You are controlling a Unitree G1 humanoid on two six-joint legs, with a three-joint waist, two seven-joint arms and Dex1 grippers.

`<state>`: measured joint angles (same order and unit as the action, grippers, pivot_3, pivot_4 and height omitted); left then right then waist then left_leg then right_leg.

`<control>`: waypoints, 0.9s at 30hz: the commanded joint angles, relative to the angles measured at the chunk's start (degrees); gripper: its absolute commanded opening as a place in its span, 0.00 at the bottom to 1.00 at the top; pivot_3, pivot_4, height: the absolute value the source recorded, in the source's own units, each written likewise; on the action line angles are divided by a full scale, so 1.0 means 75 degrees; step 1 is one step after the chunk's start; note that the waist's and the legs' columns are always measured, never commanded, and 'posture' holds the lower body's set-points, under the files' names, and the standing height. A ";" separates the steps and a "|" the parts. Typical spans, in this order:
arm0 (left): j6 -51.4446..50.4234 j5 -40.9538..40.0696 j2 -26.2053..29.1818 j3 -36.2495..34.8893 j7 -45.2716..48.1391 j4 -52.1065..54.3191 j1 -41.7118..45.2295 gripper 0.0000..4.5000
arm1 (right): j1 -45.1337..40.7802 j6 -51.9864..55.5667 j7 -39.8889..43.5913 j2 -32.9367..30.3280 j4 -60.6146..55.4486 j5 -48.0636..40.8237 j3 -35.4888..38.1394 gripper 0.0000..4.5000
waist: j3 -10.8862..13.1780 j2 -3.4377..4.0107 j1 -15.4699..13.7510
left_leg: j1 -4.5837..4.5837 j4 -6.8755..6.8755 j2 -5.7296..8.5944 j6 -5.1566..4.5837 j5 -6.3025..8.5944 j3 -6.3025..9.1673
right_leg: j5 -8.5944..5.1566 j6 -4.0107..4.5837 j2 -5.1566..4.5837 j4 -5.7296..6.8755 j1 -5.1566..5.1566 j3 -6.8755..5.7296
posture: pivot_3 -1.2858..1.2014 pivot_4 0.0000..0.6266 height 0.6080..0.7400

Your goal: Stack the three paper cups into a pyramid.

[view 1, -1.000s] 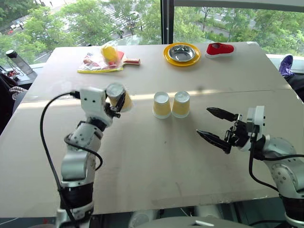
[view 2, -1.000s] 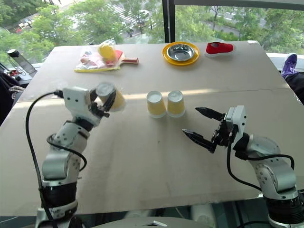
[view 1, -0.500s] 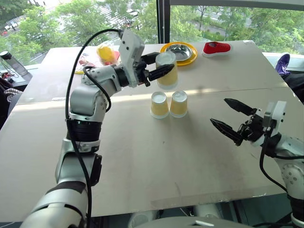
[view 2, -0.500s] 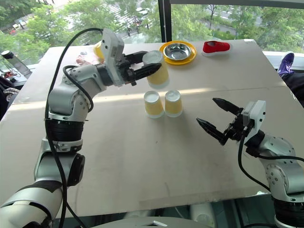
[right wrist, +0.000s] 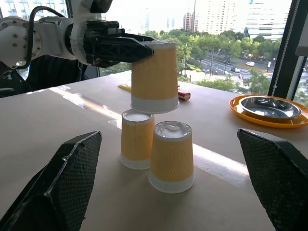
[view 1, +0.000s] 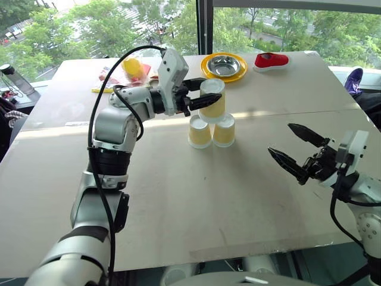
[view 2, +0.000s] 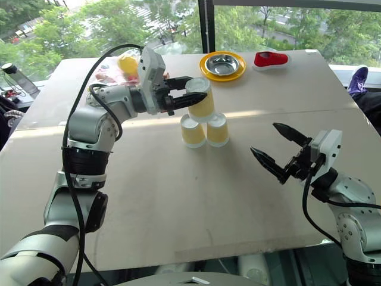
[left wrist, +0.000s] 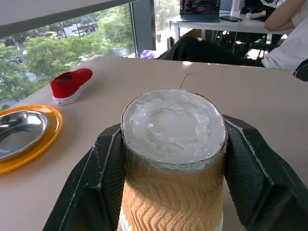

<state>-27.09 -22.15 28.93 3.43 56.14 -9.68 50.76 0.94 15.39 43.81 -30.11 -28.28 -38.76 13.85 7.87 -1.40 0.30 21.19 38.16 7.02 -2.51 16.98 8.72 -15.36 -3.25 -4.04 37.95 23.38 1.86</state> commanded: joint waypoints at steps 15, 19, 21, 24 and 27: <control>0.0373 0.0328 -0.0134 -0.0001 -0.0053 0.0256 -0.0191 0.54 | -0.0335 -0.0073 -0.0184 -0.0019 -0.0352 -0.0455 0.0145 1.00 | 0.0000 0.0000 0.0021 | 0.0005 0.0004 0.0002 0.0000 0.0000 0.0009 | 0.0000 0.0000 -0.0001 0.0000 0.0000 0.0001 | 0.52 0.24 1.00; 0.0388 0.0296 -0.0206 -0.0094 -0.0200 0.0233 -0.0228 0.73 | -0.0332 -0.0121 -0.0138 0.0006 -0.0328 -0.0466 0.0143 1.00 | 0.0000 0.0000 0.0026 | 0.0005 0.0004 0.0002 0.0000 0.0000 0.0008 | 0.0000 0.0000 -0.0002 0.0000 -0.0001 0.0001 | 0.52 0.24 1.00; 0.0414 0.0309 -0.0210 -0.0089 -0.0216 0.0234 -0.0250 0.90 | -0.0329 -0.0142 -0.0124 0.0012 -0.0323 -0.0465 0.0146 1.00 | 0.0000 0.0000 0.0025 | 0.0005 0.0005 0.0003 0.0000 0.0000 0.0008 | 0.0000 0.0000 -0.0002 0.0000 -0.0001 0.0001 | 0.52 0.24 1.00; 0.0402 0.0273 -0.0201 -0.0096 -0.0214 0.0323 -0.0283 0.97 | -0.0284 -0.0195 -0.0080 0.0025 -0.0305 -0.0448 0.0156 1.00 | 0.0000 0.0000 0.0025 | 0.0005 0.0005 0.0003 0.0000 0.0000 0.0009 | 0.0000 0.0000 -0.0002 0.0001 -0.0001 0.0001 | 0.52 0.24 1.00; 0.0413 0.0082 -0.0212 -0.0256 -0.0209 0.0558 -0.0211 0.97 | -0.0247 -0.0228 -0.0037 0.0019 -0.0293 -0.0438 0.0167 1.00 | 0.0000 0.0000 0.0028 | 0.0005 0.0005 0.0003 0.0000 0.0000 0.0009 | 0.0000 0.0000 -0.0002 0.0001 -0.0001 0.0000 | 0.52 0.24 1.00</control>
<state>-24.94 -19.89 27.27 3.87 54.69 -9.43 48.50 -1.05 14.85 43.28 -30.04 -28.85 -41.20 13.88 7.87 -1.40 0.51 21.23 38.20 7.04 -2.51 16.98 8.79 -15.36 -3.26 -4.06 37.95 23.37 1.86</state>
